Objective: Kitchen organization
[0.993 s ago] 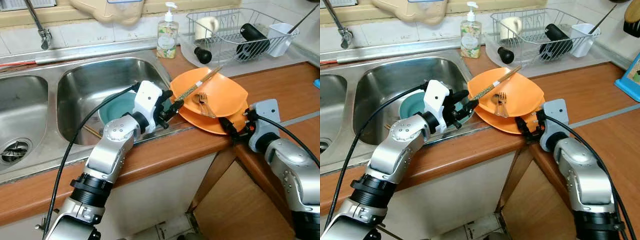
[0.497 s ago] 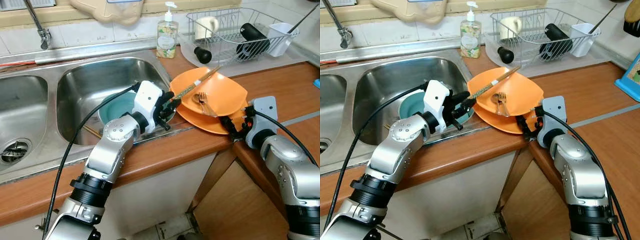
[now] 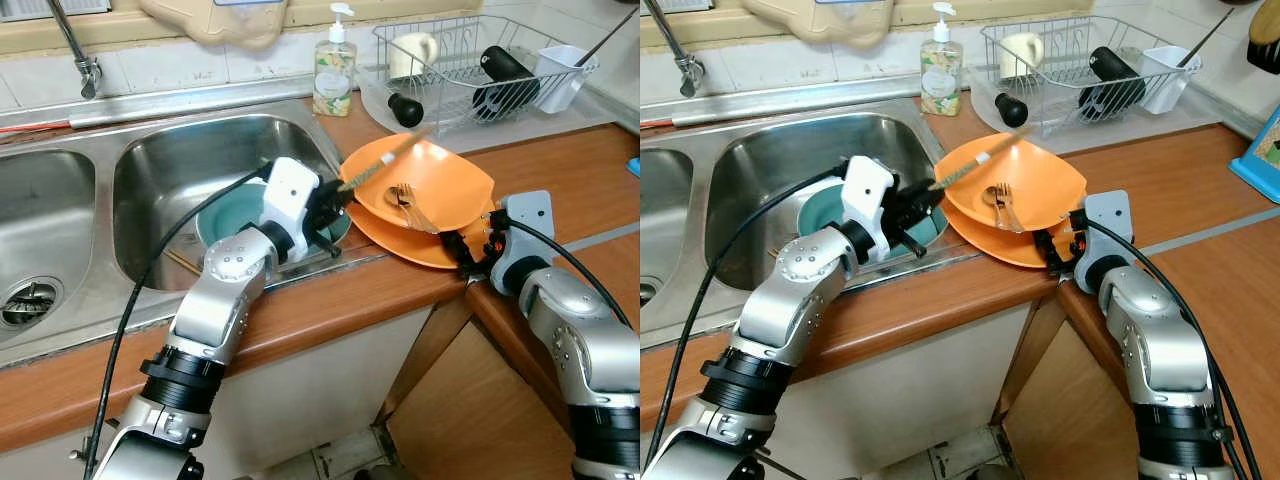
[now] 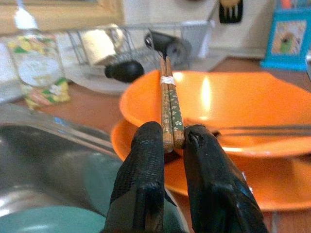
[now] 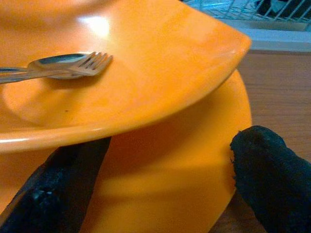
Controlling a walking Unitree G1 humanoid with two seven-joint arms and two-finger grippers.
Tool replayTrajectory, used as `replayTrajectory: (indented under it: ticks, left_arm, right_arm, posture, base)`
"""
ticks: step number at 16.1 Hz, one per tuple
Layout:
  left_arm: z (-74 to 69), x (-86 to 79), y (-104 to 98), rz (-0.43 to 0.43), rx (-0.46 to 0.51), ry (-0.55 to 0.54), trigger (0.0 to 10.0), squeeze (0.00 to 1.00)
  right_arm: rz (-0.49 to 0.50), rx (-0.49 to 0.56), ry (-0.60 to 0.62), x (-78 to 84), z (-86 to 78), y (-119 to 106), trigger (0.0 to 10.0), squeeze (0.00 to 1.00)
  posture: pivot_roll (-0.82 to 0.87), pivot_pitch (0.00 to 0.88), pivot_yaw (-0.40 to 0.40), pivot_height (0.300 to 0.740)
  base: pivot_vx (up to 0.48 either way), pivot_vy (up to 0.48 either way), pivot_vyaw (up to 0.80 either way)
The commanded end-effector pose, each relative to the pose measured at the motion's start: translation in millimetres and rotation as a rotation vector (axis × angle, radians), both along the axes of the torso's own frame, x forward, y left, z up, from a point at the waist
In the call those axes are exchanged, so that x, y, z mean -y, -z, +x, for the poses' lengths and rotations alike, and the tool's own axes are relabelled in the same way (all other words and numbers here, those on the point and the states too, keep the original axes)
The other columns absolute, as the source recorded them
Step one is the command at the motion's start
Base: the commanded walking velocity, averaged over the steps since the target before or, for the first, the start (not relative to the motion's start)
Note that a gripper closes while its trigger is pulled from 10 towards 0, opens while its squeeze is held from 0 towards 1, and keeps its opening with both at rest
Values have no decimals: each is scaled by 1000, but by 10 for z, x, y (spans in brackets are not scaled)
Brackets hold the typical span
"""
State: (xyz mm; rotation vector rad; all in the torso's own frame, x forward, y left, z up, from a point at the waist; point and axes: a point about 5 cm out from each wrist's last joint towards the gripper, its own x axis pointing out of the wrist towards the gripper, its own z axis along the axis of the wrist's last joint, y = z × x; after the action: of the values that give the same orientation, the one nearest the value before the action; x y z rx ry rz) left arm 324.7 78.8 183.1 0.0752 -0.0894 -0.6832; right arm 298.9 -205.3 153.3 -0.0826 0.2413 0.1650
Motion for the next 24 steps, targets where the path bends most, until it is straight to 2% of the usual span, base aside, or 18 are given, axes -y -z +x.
replayTrajectory:
  ticks: [1, 4, 6, 9, 11, 15, 16, 19, 21, 24]
  left_arm:
    - [55, -47, -185, -73, 65, -35, 0, 0]
    - [79, -141, -317, -146, 113, -85, 0, 0]
    - [108, -310, -378, -167, 147, -167, 0, 0]
    - [140, -516, -311, -116, 136, -265, 0, 0]
    - [140, -673, -229, -93, 106, -341, 0, 0]
    - [125, -827, -99, -35, 67, -407, 0, 0]
    - [116, -863, -64, -12, 56, -424, 0, 0]
    - [108, -917, 43, 43, 13, -456, 0, 0]
    - [112, -970, 155, 108, -42, -487, 0, 0]
    - [128, -1006, 305, 191, -121, -499, 0, 0]
  right_arm:
    - [10, 14, 43, 58, 27, -37, 10000, 0]
    - [25, 16, 61, 23, 69, -36, 10000, 0]
    - [36, 24, 96, -21, 149, -49, 10000, 0]
    - [13, 16, 123, 20, 169, -26, 10000, 0]
    - [-19, 11, 121, 94, 126, 0, 10000, 0]
    - [-18, 31, 85, 211, 35, -41, 10000, 0]
    - [-18, 43, 30, 263, -46, -84, 10000, 0]
    - [-68, 33, -63, 308, -138, -148, 10000, 0]
    - [-80, 25, -143, 345, -209, -247, 10000, 0]
    - [-98, -32, -386, 285, -451, -363, 10000, 0]
  posture:
    - [-144, 0, 1, 740]
    - [-142, 0, 1, 740]
    - [-135, 0, -3, 740]
    - [-133, 0, -4, 740]
    - [-135, 0, -2, 740]
    - [-144, 0, 4, 740]
    - [-145, 0, 2, 740]
    - [-149, 0, 3, 740]
    - [-148, 0, 1, 740]
    - [-148, 0, 0, 740]
  base:
    - [0, 0, 0]
    - [0, 0, 0]
    - [0, 0, 0]
    - [0, 0, 0]
    - [0, 0, 0]
    - [0, 0, 0]
    - [0, 0, 0]
    - [0, 0, 0]
    - [0, 0, 0]
    - [0, 0, 0]
